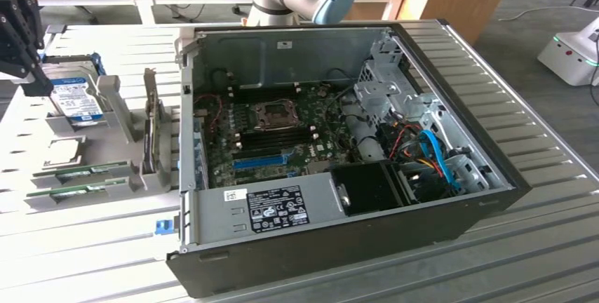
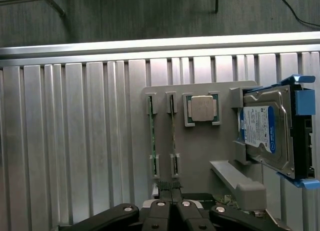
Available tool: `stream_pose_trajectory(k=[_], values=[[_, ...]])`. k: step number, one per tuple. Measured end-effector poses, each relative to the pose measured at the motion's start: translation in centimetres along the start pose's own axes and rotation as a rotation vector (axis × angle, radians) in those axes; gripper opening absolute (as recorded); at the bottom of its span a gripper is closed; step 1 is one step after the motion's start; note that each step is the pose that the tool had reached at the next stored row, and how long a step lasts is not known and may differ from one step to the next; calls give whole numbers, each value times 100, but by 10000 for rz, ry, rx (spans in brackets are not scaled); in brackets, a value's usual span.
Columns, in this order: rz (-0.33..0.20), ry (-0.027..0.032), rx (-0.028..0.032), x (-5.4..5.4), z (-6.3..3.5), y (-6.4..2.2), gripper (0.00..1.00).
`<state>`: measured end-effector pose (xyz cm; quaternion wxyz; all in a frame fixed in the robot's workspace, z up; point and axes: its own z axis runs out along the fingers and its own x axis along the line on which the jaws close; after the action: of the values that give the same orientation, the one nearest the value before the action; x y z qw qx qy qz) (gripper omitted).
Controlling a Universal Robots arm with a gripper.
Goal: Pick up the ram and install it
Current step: 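Pick up the ram and move it above insertion slot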
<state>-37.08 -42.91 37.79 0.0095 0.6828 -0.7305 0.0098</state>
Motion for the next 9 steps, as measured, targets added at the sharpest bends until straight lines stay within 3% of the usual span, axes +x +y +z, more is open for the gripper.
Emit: stream_pose_trajectory(k=[7, 9], values=[[3, -10, -1, -1, 5, 0, 11], [3, -46, -2, -1, 5, -1, 11]])
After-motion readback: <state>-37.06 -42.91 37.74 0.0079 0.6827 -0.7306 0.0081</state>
